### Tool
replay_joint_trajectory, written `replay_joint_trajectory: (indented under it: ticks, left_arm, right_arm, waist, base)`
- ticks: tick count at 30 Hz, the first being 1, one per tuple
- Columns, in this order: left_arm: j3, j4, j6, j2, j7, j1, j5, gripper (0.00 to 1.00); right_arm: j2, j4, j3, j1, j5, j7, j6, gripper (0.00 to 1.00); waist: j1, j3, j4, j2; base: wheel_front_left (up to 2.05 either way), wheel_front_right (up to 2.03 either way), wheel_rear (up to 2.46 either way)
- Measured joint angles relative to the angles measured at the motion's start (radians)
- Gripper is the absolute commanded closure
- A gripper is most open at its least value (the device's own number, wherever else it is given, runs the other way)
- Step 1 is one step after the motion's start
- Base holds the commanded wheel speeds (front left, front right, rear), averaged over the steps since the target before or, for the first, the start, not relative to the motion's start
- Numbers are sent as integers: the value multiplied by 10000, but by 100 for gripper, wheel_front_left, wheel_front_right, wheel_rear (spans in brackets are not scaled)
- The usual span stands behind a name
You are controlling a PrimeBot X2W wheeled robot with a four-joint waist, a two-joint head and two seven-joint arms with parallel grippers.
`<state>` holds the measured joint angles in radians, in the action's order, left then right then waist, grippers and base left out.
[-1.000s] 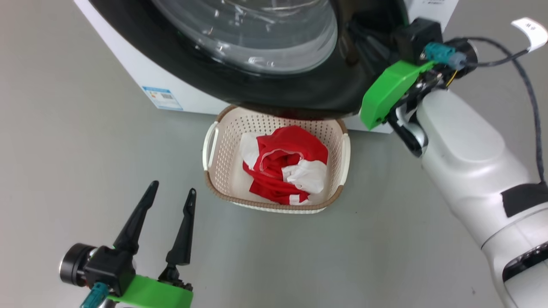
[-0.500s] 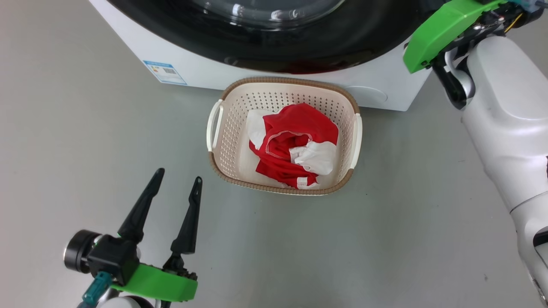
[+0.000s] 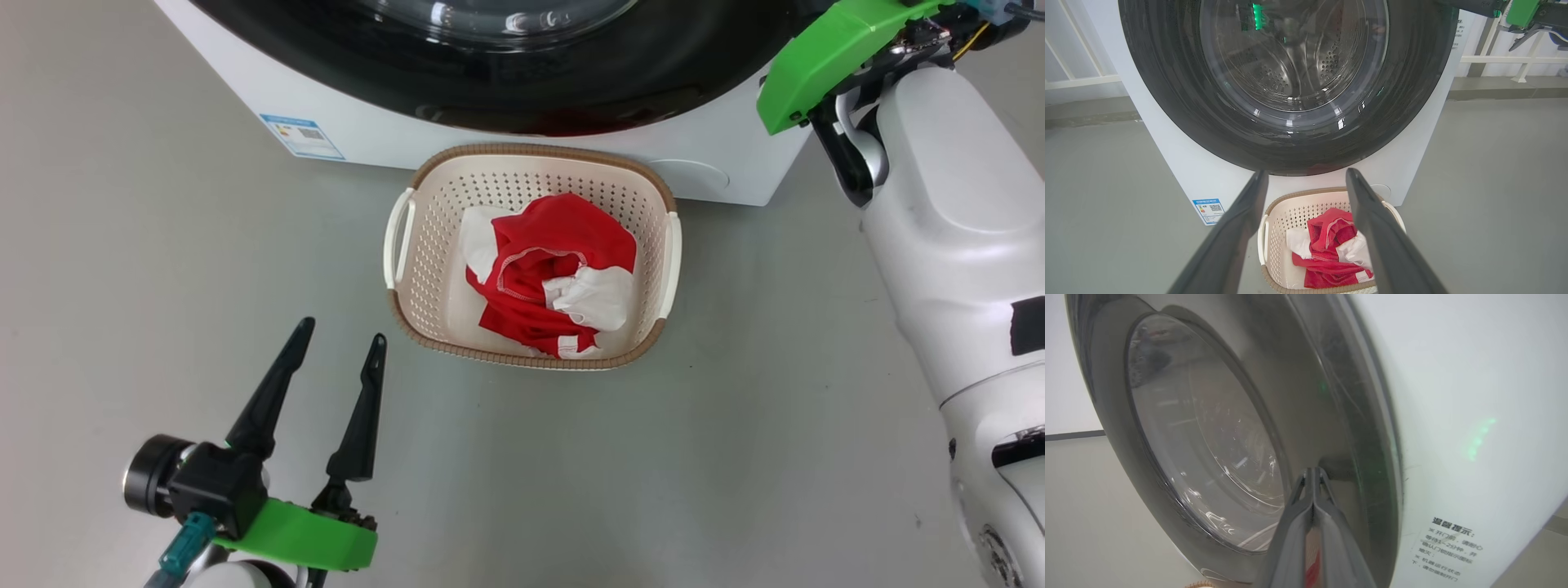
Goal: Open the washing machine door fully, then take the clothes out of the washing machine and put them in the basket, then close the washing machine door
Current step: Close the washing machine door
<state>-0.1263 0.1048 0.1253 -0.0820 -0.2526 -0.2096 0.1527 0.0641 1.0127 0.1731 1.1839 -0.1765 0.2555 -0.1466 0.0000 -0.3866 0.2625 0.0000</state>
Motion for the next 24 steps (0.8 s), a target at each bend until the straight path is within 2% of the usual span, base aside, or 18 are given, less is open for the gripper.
replay_joint_trajectory:
  ticks: [1,2,3,4,10,17,24]
  left_arm:
    - [4,4,0,0,0,0,0,0]
    - [13,23,0,0,0,0,2,0]
    - [31,48,0,0,0,0,2,0]
    - [52,73,0,0,0,0,2,0]
    - [263,267,0,-6,0,0,63,0]
    - [481,435,0,-65,-2,8,109,0]
    - [721,499,0,-94,0,330,209,0]
  right_arm:
    - [-48,-19,-121,-48,8,0,0,91]
    - [-86,-61,-253,-113,8,0,0,56]
    - [-102,-117,-326,-190,27,0,2,6]
    - [-92,-203,-395,-284,33,0,2,0]
    - [109,-1191,-732,-1187,90,12,123,0]
    - [35,-2270,-332,-2903,-644,10,125,0]
    - [31,-3325,-334,-4388,-803,10,125,0]
  waist:
    - [0,6,-27,0]
    - [0,15,-58,0]
    - [0,29,-98,0]
    - [0,48,-142,0]
    - [0,279,-506,0]
    - [0,796,-1050,0]
    - [0,1483,-1734,0]
  base:
    - [0,0,0]
    - [0,0,0]
    - [0,0,0]
    - [0,0,0]
    - [0,0,0]
    - [0,0,0]
    - [0,0,0]
